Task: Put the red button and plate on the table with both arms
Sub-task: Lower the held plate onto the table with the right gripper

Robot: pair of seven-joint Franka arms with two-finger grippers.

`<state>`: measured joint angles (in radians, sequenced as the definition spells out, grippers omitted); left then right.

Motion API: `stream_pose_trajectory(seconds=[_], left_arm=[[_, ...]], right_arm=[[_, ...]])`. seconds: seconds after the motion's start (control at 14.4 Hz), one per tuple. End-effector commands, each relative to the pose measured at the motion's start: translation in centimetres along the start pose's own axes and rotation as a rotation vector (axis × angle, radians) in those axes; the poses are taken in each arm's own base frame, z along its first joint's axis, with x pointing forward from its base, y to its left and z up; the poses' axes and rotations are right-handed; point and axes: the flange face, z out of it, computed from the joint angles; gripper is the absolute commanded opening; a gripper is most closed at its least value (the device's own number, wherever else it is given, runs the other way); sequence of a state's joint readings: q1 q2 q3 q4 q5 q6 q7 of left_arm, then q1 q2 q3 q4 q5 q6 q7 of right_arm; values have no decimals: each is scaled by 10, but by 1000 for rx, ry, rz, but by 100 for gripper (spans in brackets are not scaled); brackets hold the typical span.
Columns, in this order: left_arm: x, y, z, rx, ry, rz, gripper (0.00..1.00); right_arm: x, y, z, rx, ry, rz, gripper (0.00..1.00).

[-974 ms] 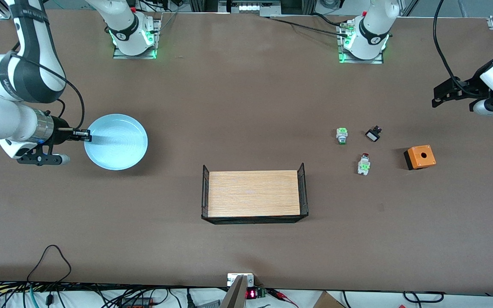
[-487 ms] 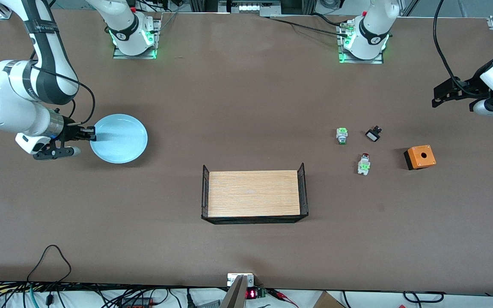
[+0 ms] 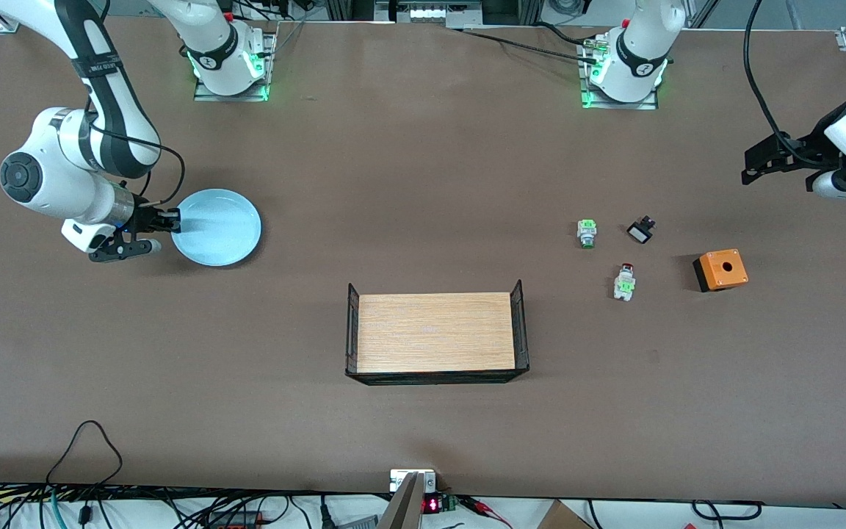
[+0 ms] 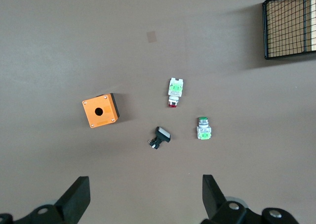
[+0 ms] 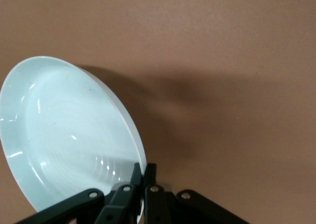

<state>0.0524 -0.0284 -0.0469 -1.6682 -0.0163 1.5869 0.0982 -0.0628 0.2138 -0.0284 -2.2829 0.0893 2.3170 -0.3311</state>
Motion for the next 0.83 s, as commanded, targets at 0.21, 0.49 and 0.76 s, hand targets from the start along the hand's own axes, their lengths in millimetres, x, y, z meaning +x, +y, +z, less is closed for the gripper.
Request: stream_pose_trajectory(seconds=[0.21, 0.49, 0.76], left_arm=[[13, 3, -11, -7, 14, 23, 100], [13, 8, -12, -11, 14, 31, 100], [9, 5, -10, -21, -17, 27, 100]], right_arm=[[-6, 28, 24, 8, -4, -31, 0], [-10, 35, 40, 13, -17, -37, 0], [-4, 34, 14, 10, 21, -30, 100]])
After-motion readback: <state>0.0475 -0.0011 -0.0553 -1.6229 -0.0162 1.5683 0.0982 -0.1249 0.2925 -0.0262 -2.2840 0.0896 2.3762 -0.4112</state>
